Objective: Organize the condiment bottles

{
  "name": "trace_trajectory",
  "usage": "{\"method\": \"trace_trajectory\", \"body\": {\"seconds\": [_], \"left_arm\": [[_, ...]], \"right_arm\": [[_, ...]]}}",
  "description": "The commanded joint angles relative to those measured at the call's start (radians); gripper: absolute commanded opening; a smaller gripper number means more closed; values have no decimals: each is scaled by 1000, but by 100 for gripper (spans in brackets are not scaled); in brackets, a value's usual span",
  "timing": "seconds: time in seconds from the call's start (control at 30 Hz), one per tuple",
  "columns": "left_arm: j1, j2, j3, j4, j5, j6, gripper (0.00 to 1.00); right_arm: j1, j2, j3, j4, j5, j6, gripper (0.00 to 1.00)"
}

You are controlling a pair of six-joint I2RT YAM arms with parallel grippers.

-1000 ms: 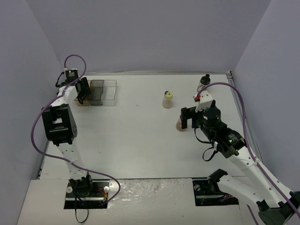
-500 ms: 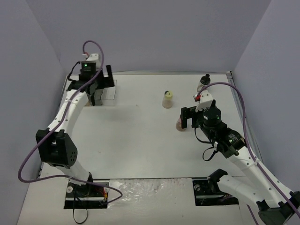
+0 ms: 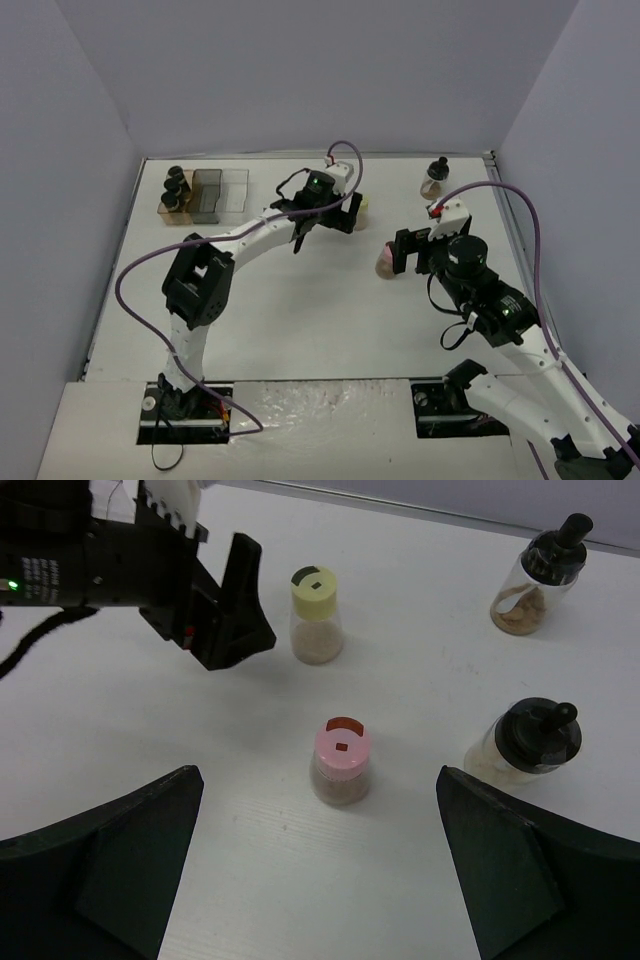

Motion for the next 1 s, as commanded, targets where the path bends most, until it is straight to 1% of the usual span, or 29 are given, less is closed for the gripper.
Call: {"method": "trace_trajectory", "body": {"seconds": [0.0, 0.1, 0.3, 0.37, 0.47, 0.57, 0.6, 0.63, 0.67, 0.7, 0.77, 0.87, 0.97], "left_arm": [[-24, 28, 111, 223, -52, 52, 97], [-28, 76, 124, 304, -56, 52, 97], [-30, 168, 174, 369, -96, 68, 97], [-30, 198, 200, 378, -102, 77, 95], [-28, 242, 239, 385, -127, 87, 90], [-28, 258, 248, 396, -121, 85, 78], [-28, 260, 244, 404, -121, 84, 76], [-28, 257, 239, 413, -120, 84, 71], [-28, 255, 234, 422, -119, 84, 65], [-28, 252, 228, 429, -119, 84, 55], [-27, 228, 210, 439, -119, 84, 44], [-22, 177, 158, 452, -127, 83, 39], [6, 95, 67, 473, -143, 67, 35]], "right_arm": [[-5, -9, 15, 65, -1, 16, 100], [-6, -15, 11, 65, -7, 21, 100], [-5, -20, 9, 65, -15, 28, 100], [-5, -19, 9, 63, -16, 30, 100], [-5, -17, 9, 65, -18, 35, 100], [-5, -15, 9, 63, -19, 38, 100], [-5, -14, 9, 63, -18, 38, 100], [-6, -12, 10, 63, -19, 38, 100], [-6, -11, 11, 63, -20, 38, 100], [-5, -11, 11, 63, -21, 38, 100], [-5, -11, 13, 62, -24, 38, 100], [-6, -6, 14, 62, -32, 41, 100], [-5, 3, 16, 63, -43, 43, 100]]}}
